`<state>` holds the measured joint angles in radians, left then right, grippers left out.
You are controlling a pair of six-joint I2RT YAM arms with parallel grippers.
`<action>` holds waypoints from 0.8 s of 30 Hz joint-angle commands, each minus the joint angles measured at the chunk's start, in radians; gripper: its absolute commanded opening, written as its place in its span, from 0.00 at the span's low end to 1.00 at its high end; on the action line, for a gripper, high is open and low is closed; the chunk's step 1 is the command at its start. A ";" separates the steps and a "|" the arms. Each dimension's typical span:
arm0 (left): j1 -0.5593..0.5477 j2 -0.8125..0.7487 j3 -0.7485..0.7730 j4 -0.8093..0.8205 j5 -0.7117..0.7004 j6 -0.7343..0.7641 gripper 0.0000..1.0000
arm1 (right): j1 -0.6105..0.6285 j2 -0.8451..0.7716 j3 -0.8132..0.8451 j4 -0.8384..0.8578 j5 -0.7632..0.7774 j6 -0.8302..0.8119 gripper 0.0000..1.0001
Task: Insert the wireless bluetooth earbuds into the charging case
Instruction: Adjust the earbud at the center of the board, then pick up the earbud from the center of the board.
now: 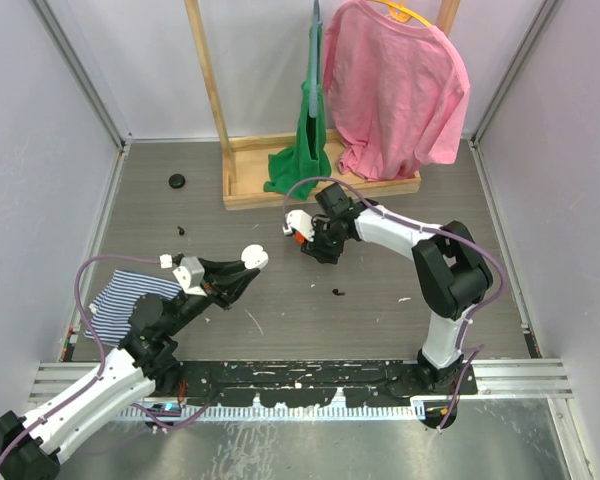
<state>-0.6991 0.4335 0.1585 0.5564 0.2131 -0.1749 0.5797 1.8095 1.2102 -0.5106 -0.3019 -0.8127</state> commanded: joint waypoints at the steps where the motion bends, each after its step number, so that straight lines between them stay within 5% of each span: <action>1: 0.003 0.000 0.004 0.040 0.000 -0.001 0.05 | 0.001 0.035 0.062 -0.024 -0.023 -0.051 0.49; 24: 0.003 0.000 0.004 0.042 0.000 -0.001 0.05 | 0.002 0.146 0.129 -0.101 0.050 -0.038 0.35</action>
<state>-0.6991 0.4385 0.1581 0.5564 0.2131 -0.1753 0.5812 1.9343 1.3052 -0.5922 -0.2893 -0.8391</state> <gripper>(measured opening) 0.247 0.372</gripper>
